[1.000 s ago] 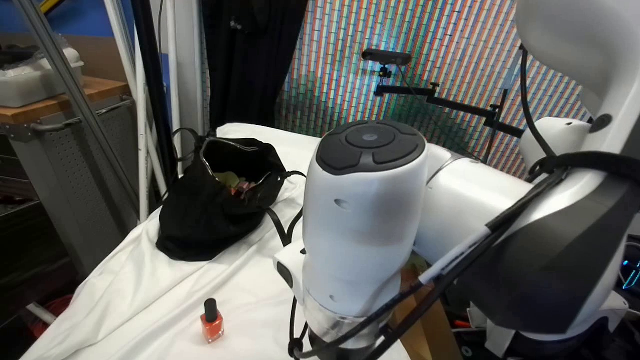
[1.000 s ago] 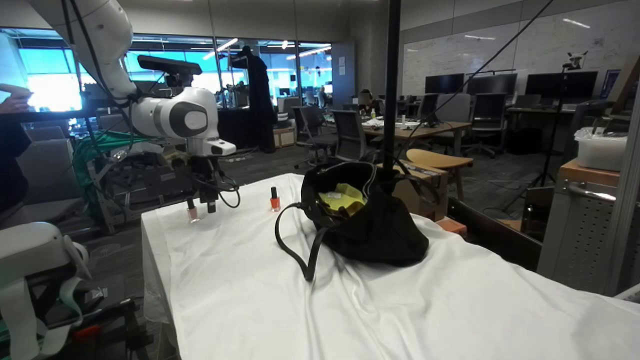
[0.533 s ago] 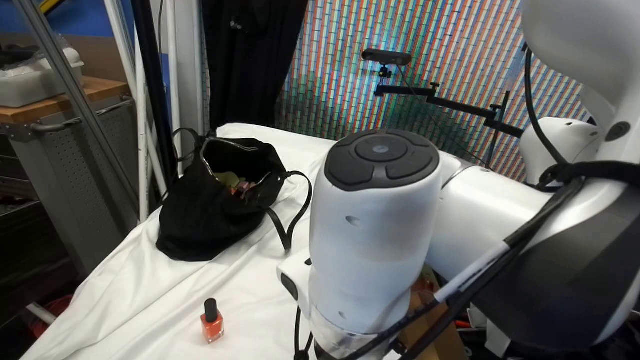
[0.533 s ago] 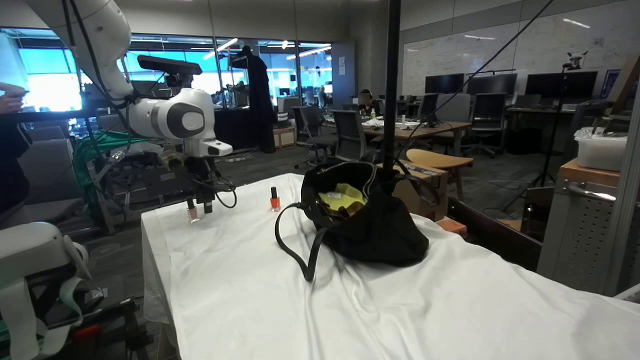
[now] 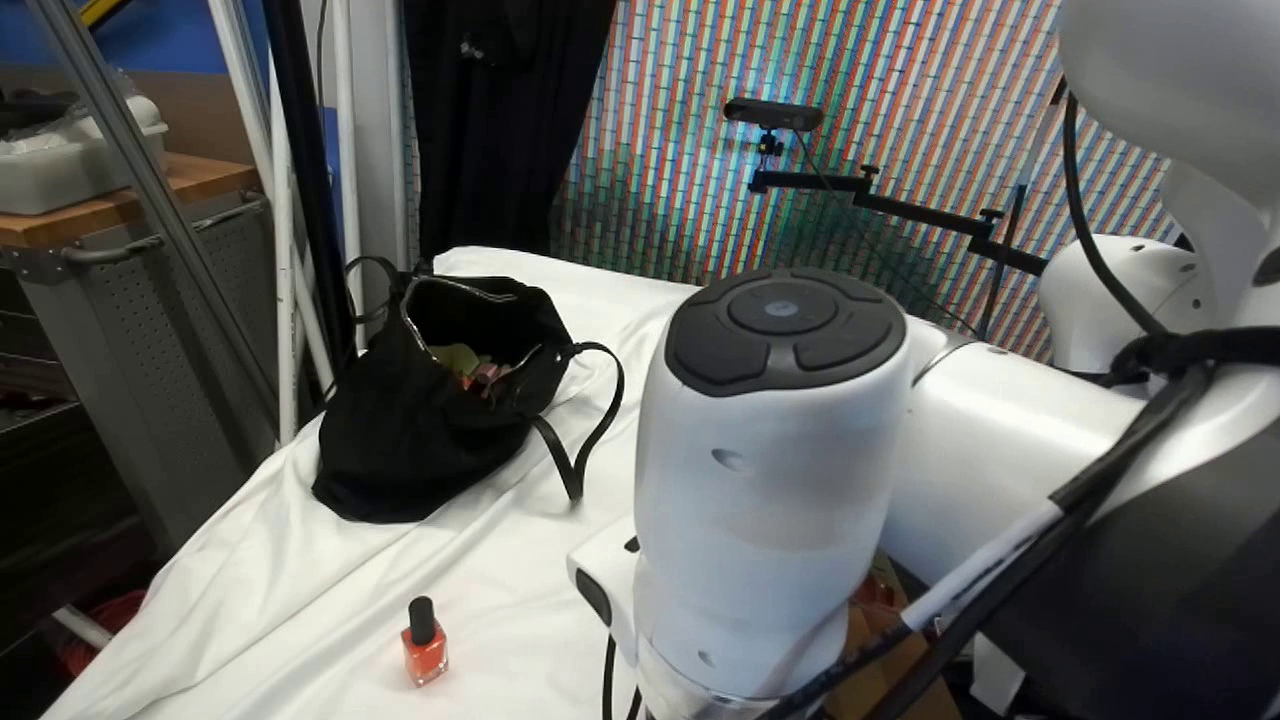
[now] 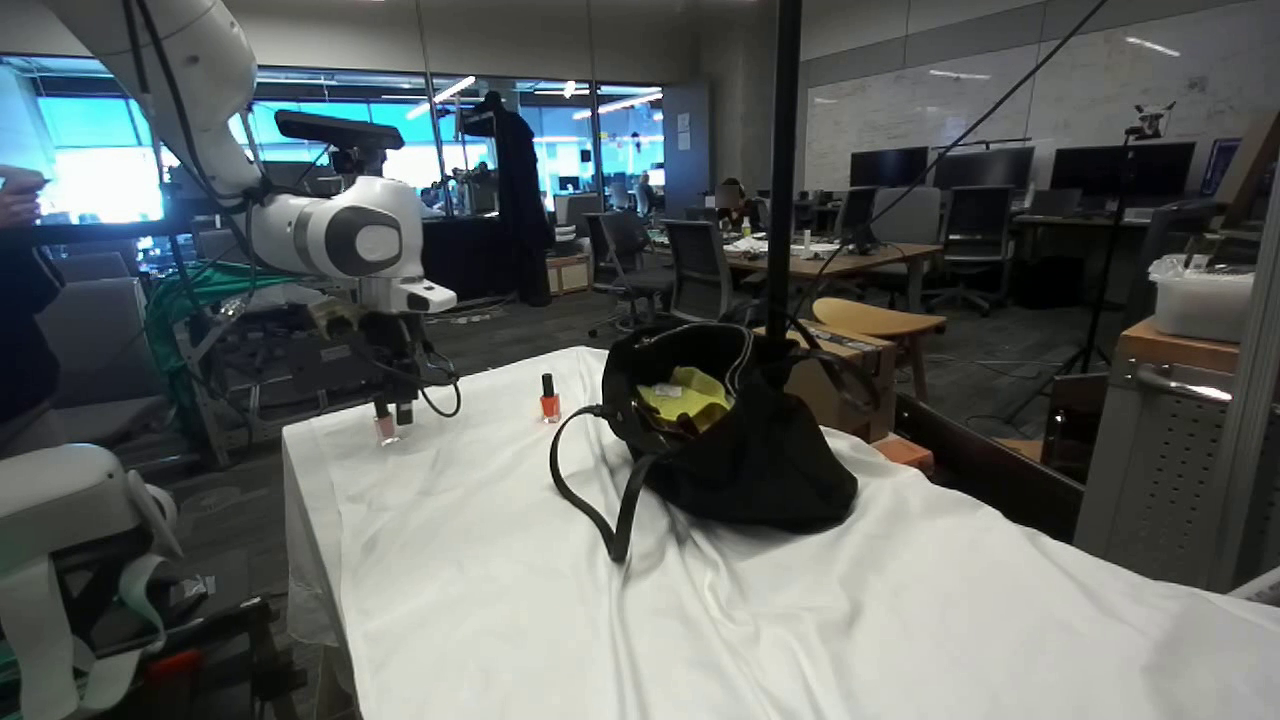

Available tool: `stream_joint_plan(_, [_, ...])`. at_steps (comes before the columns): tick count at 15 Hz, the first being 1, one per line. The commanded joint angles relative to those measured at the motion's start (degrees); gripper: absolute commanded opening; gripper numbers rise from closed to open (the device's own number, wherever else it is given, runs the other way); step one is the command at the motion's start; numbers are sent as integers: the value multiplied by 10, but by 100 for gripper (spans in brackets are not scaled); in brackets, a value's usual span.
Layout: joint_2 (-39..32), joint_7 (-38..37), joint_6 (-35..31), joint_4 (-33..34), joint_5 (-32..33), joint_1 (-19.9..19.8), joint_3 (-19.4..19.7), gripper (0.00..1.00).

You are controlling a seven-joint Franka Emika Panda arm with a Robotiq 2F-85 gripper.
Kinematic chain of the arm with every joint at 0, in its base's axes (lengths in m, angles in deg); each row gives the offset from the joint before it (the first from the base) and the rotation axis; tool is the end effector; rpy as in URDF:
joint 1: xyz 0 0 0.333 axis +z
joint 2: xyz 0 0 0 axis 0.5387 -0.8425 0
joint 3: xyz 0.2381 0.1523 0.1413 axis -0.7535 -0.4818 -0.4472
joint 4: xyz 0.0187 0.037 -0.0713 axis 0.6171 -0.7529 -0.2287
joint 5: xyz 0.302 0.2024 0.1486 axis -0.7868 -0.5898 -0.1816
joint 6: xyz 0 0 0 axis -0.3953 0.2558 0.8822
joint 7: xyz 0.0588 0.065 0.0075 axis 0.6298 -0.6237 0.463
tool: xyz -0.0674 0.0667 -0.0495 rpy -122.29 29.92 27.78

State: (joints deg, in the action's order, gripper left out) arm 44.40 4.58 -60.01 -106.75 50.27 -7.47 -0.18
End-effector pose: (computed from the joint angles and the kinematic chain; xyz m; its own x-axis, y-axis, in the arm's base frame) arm 0.4289 0.3614 0.2435 0.9915 0.0753 -0.1058 0.0726 -0.9969 -0.0296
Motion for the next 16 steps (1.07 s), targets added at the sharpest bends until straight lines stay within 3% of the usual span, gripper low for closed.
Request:
stream_joint_plan(1, [5,3,-13,-1,-47,-1,-13,100])
stream_joint_plan(16, [9,2,-32,-25,-59,12,-17,100])
